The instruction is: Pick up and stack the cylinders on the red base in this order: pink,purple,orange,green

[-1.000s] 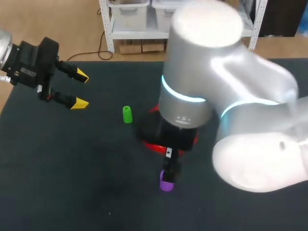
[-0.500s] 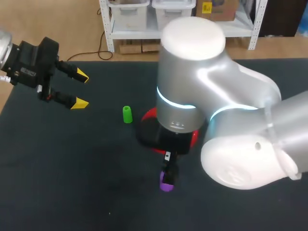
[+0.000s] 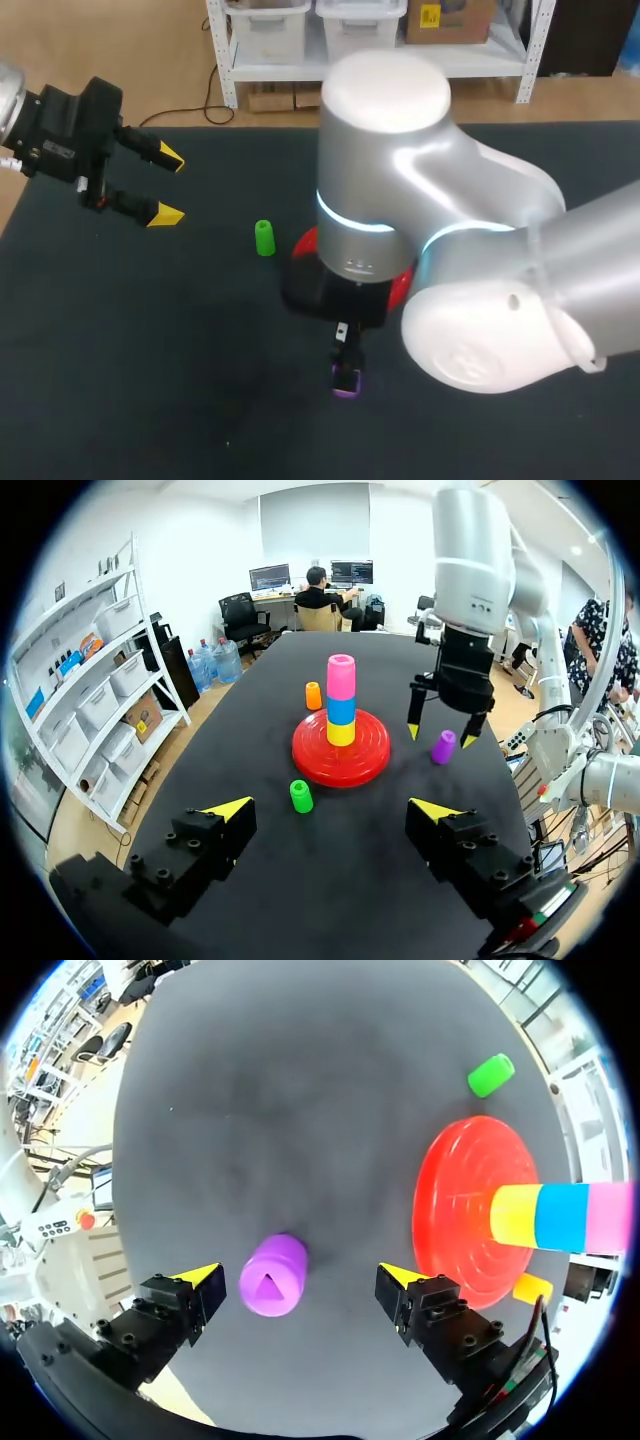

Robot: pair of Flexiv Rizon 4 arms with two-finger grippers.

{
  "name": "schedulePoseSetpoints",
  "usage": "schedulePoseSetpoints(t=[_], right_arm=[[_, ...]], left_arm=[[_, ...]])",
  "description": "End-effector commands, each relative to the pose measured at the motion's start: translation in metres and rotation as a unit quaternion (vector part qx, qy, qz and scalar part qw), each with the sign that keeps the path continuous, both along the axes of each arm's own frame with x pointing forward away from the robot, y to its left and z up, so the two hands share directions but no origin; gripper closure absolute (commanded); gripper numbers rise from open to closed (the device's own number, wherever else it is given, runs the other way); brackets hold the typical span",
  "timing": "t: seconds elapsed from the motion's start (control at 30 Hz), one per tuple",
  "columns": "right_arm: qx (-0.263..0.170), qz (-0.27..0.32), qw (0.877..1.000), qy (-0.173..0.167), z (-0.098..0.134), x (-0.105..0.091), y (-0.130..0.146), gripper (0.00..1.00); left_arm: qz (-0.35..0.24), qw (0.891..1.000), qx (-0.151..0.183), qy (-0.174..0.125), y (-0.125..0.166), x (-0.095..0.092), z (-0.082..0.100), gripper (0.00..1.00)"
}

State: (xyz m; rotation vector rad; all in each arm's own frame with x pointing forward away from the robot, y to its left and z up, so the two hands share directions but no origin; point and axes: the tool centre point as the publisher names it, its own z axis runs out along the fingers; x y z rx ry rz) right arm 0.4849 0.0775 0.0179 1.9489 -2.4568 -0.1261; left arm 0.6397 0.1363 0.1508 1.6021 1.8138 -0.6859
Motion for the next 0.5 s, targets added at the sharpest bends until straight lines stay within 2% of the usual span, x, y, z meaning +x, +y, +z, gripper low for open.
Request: schedulePoseSetpoints(t=[0.03,0.23,0.27,0.3,0.33,0.37,0.5], right_arm=[[-0.001,0.002,1.0,0.003,-0.0011,-0.0014,0.0014,0.0],[-0.002,0.004,1.0,0.005,-0.0013,-0.0025,0.0037,0.0],[-0.002,0.004,1.0,0.006,-0.0011,-0.0029,0.0042,0.17],[-0.002,0.005,1.0,0.006,-0.0009,-0.0033,0.0046,0.51],[-0.001,0.005,1.0,0.006,-0.0008,-0.0034,0.0048,0.7],[-0.001,0.005,1.0,0.007,-0.0009,-0.0039,0.005,1.0],[-0.003,0.008,1.0,0.008,-0.0017,-0.0053,0.0049,1.0]], left_arm=[[0.001,1.0,-0.001,-0.001,0.0003,-0.0008,-0.0008,0.0],[0.001,1.0,-0.001,-0.001,0.0003,-0.0008,-0.0008,0.0],[0.001,1.0,-0.001,-0.001,0.0003,-0.0008,-0.0008,0.0],[0.001,1.0,-0.001,-0.001,0.0003,-0.0008,-0.0008,0.0],[0.001,1.0,-0.001,-0.001,0.0003,-0.0008,-0.0008,0.0],[0.001,1.0,-0.001,-0.001,0.0003,-0.0008,-0.0008,0.0],[0.001,1.0,-0.001,-0.001,0.0003,-0.0008,-0.0008,0.0]])
